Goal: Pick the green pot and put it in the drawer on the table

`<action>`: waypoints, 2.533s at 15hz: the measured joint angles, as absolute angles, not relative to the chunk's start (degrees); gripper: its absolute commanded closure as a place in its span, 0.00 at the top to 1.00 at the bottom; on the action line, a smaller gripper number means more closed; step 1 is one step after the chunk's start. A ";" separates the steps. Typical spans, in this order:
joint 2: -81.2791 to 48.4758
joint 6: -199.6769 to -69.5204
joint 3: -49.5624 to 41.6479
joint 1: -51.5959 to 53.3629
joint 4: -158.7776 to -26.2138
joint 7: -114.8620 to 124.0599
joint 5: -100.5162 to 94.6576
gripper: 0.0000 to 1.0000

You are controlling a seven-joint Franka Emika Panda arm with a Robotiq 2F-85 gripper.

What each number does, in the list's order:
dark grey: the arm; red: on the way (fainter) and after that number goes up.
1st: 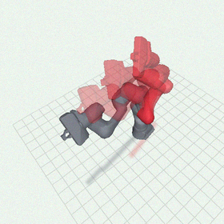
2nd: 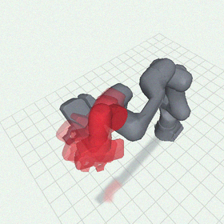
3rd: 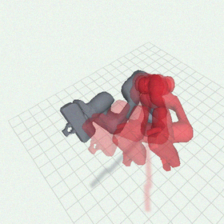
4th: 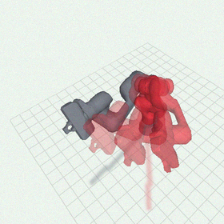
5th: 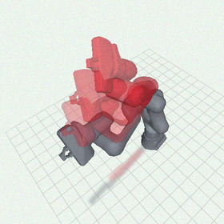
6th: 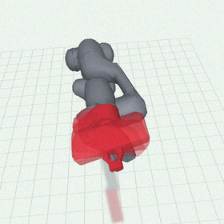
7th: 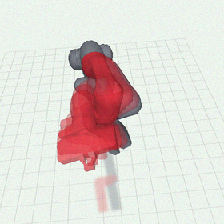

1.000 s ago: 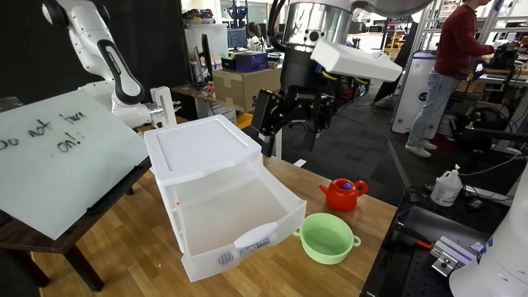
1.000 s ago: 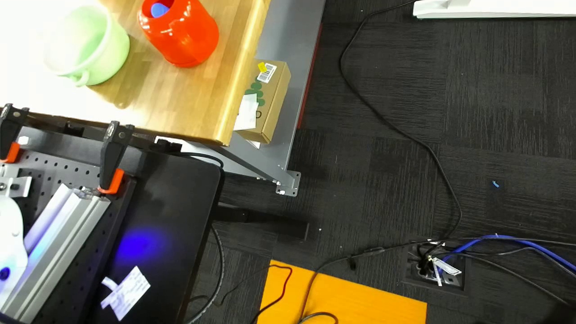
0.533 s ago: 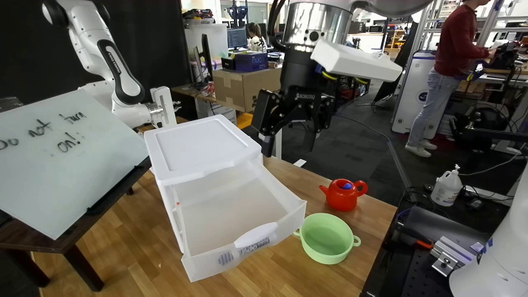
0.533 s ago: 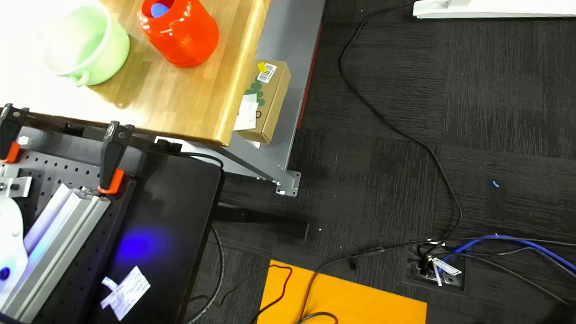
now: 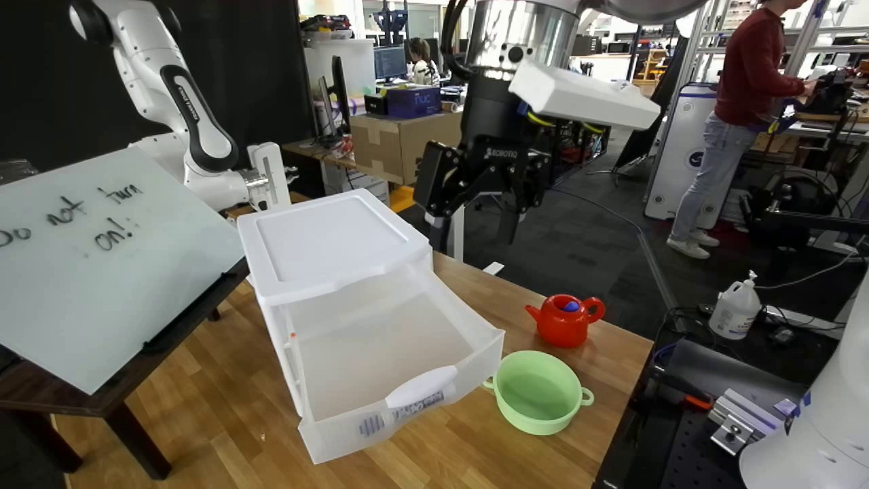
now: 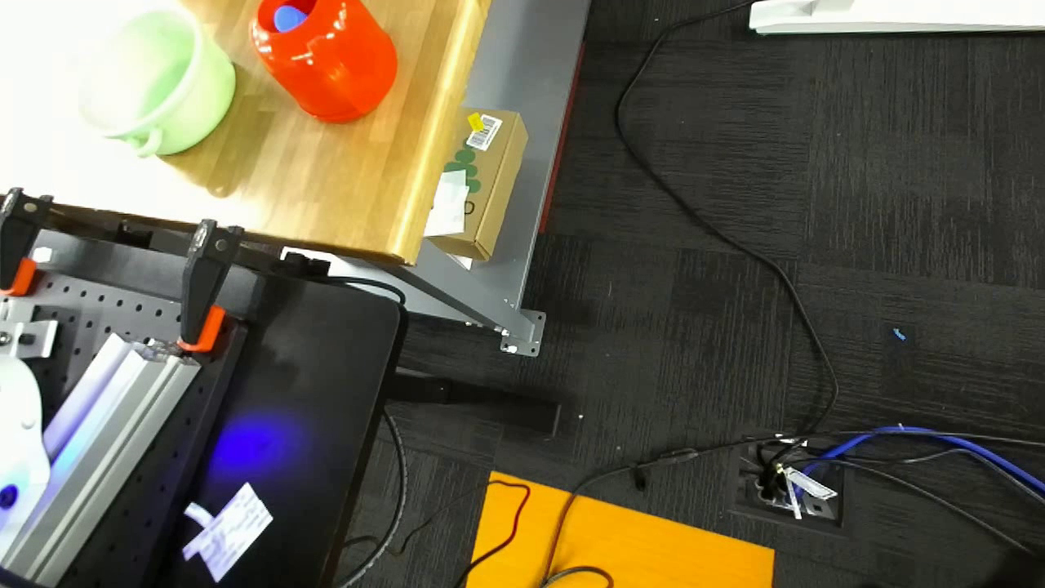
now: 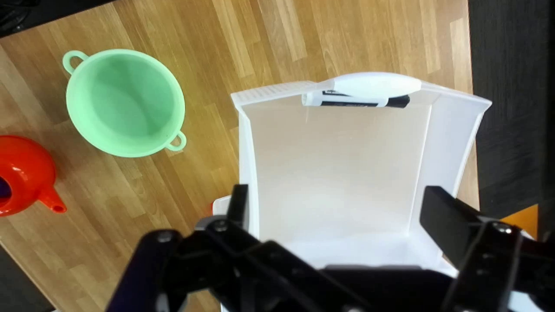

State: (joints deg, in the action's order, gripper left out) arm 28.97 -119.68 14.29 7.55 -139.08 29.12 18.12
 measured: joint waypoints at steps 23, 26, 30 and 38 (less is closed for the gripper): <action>46.91 -121.46 9.83 -1.64 -156.11 58.82 16.17 1.00; 46.90 -121.56 9.83 -1.64 -156.14 58.87 16.18 1.00; 46.90 -121.54 9.84 -1.63 -156.16 58.88 16.14 1.00; 43.17 -122.38 8.22 -8.09 -157.05 61.55 14.68 1.00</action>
State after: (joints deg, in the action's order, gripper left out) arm 43.17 -122.38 8.22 -8.09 -157.05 61.55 14.68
